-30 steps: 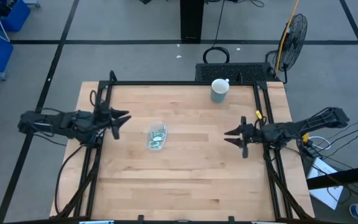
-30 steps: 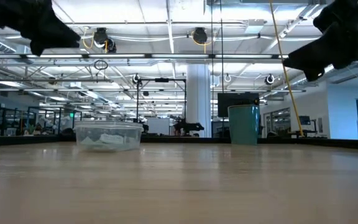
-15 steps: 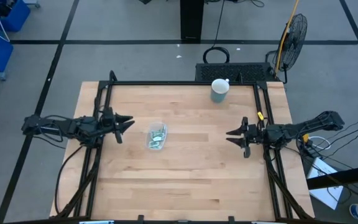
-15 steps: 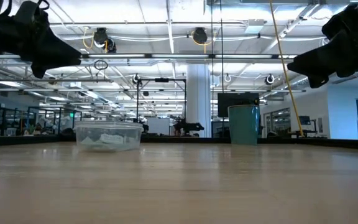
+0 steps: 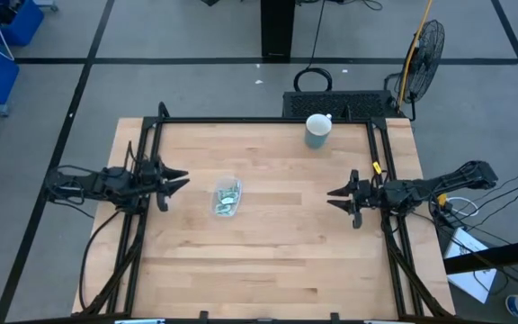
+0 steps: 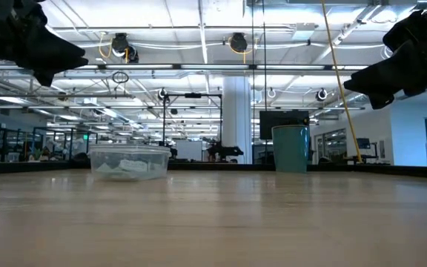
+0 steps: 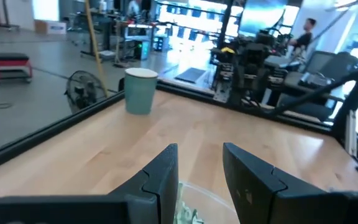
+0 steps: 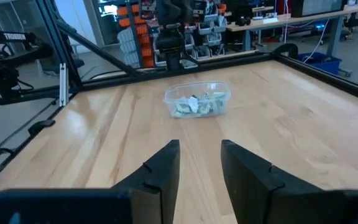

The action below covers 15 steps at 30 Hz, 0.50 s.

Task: Pick and place Stevia / Truvia into bins
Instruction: Return to Home Position

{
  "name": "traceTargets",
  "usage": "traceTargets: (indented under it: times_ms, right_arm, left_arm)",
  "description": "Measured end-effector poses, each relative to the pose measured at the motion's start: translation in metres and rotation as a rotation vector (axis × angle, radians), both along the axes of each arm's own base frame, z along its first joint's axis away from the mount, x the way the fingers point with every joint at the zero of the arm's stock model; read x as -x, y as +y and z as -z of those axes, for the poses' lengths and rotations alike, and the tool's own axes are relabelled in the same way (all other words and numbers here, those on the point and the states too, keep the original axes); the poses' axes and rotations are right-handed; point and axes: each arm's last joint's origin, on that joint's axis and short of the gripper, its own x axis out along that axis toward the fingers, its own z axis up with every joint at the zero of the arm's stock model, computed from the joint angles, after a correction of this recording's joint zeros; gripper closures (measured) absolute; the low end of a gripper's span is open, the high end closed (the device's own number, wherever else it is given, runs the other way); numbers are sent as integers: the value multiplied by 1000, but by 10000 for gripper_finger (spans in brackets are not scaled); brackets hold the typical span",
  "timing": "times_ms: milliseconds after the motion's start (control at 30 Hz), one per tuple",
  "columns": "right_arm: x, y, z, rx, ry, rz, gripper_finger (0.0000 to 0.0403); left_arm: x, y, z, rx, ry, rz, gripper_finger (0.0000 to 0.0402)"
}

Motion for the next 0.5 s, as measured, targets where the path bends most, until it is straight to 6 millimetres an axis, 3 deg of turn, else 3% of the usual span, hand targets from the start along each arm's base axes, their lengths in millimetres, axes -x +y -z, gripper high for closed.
traceTargets:
  times_ms: [267, 500]
  right_arm:
    - [0, 0, 0, -1, 0, 0, 292]
    - [0, 0, 0, -1, -2, 1, 293]
  left_arm:
    - [-14, -3, 29, -10, -69, 59, 270]
    - [-15, -4, 27, -59, -118, 70, 270]
